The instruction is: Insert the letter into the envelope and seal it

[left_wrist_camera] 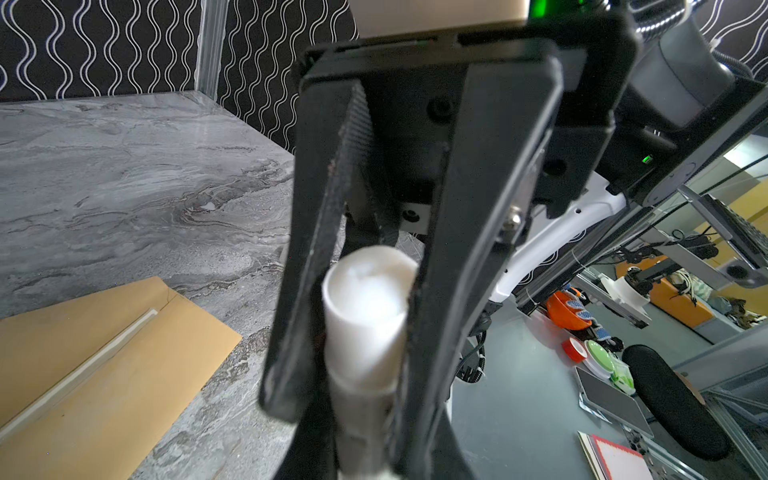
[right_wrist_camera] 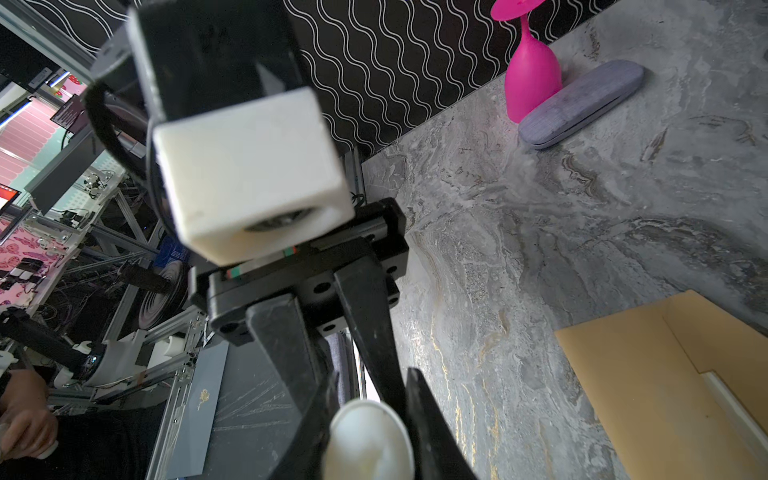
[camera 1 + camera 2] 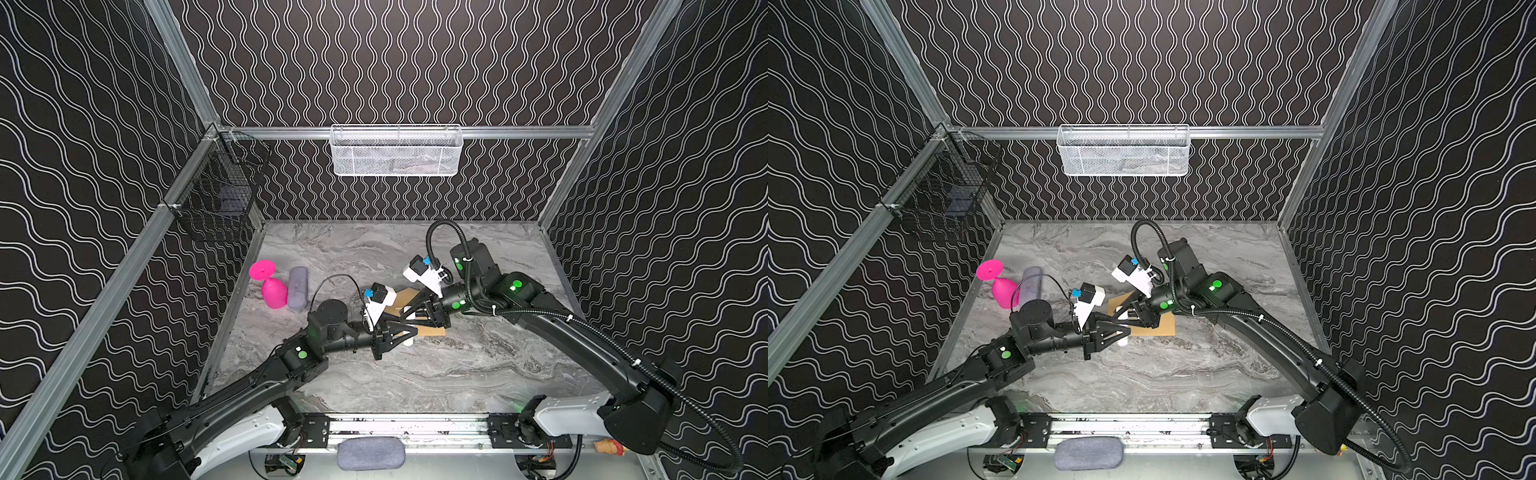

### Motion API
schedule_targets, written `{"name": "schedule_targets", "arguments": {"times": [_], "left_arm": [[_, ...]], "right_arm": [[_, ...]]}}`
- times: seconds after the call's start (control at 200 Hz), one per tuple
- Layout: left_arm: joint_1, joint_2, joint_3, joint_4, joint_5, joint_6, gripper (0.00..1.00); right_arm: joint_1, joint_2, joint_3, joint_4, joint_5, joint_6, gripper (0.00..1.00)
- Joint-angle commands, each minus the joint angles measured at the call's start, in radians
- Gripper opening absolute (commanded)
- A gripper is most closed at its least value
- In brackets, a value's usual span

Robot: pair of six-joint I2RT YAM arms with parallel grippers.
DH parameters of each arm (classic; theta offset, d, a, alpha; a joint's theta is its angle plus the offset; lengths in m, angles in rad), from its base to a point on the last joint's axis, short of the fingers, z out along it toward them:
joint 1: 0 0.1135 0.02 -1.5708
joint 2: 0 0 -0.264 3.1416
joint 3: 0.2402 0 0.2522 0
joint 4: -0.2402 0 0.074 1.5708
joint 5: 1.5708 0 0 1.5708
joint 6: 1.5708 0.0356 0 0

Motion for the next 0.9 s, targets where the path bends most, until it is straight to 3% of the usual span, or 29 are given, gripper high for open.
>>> {"name": "schedule_targets", "arguments": {"times": [0.0, 0.085, 0.165, 0.36, 0.52, 0.611, 0.721, 0.896], "left_arm": [[0.000, 0.001, -0.013, 0.067, -0.075, -0.040, 0.03], [0.000, -0.004, -0.038, 0.107, -0.119, -0.093, 0.00], [0.000, -0.014, -0.063, 0.143, -0.173, -0.145, 0.00], [0.000, -0.026, -0.111, 0.245, -0.288, -0.304, 0.00], [0.002, -0.023, -0.130, 0.311, -0.385, -0.438, 0.00], [0.003, -0.001, -0.140, 0.381, -0.395, -0.493, 0.00], [0.005, 0.027, -0.138, 0.430, -0.388, -0.539, 0.00], [0.013, 0.071, -0.161, 0.550, -0.396, -0.611, 0.00]], "right_arm": [[0.002, -0.001, 0.023, -0.044, 0.013, -0.016, 0.47], [-0.003, -0.024, 0.037, -0.050, 0.082, -0.024, 0.63], [-0.009, -0.073, 0.035, -0.033, 0.176, -0.029, 0.68], [-0.007, -0.300, -0.198, 0.278, 0.330, -0.019, 0.69], [0.020, -0.545, -0.576, 0.745, 0.356, -0.122, 0.63], [0.049, -0.645, -0.768, 1.018, 0.405, -0.214, 0.65], [0.100, -0.660, -0.852, 1.132, 0.557, -0.291, 0.64], [0.230, -0.567, -0.973, 1.434, 0.781, -0.382, 0.64]]}}
